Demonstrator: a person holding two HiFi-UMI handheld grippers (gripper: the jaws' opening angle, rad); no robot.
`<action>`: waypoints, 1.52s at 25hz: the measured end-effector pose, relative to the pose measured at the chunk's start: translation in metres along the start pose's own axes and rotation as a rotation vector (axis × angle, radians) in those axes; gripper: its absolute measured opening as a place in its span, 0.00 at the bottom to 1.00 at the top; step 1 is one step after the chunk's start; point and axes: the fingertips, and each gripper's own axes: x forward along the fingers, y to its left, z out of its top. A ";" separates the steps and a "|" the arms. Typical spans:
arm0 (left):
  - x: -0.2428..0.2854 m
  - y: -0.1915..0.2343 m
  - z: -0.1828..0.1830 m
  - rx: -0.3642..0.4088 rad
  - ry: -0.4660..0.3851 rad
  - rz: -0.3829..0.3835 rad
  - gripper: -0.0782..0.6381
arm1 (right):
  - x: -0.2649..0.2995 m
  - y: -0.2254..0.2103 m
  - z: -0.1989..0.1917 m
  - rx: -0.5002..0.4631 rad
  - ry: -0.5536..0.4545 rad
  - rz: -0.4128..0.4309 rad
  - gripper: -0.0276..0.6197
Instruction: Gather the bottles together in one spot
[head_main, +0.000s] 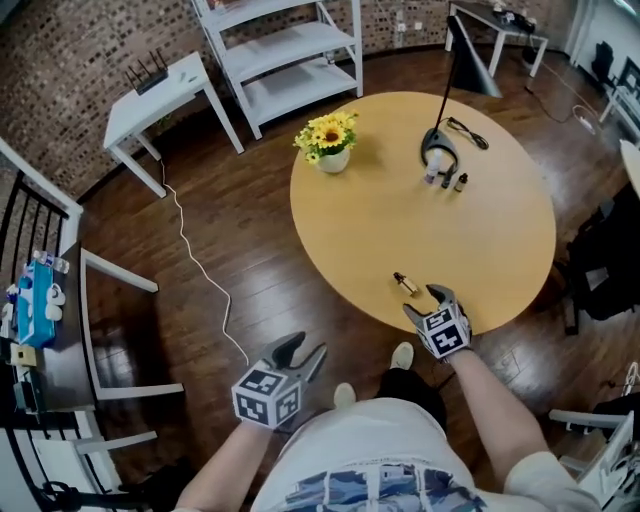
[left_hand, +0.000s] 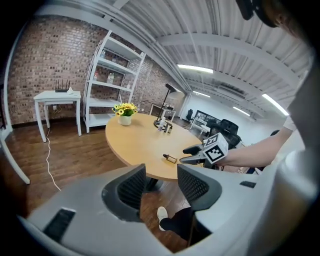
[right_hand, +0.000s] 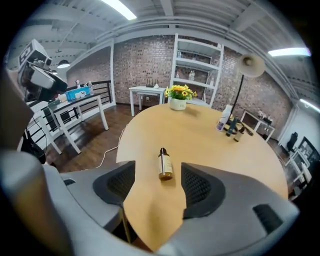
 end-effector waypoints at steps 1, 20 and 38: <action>0.004 0.000 0.003 -0.015 0.001 0.011 0.35 | 0.015 -0.004 -0.001 -0.002 0.020 0.023 0.50; 0.246 -0.139 0.151 -0.233 0.093 -0.274 0.35 | -0.084 -0.110 0.082 -0.079 -0.396 0.019 0.29; 0.424 -0.310 0.227 0.390 0.127 -0.406 0.22 | -0.163 -0.283 -0.032 0.132 -0.373 -0.272 0.45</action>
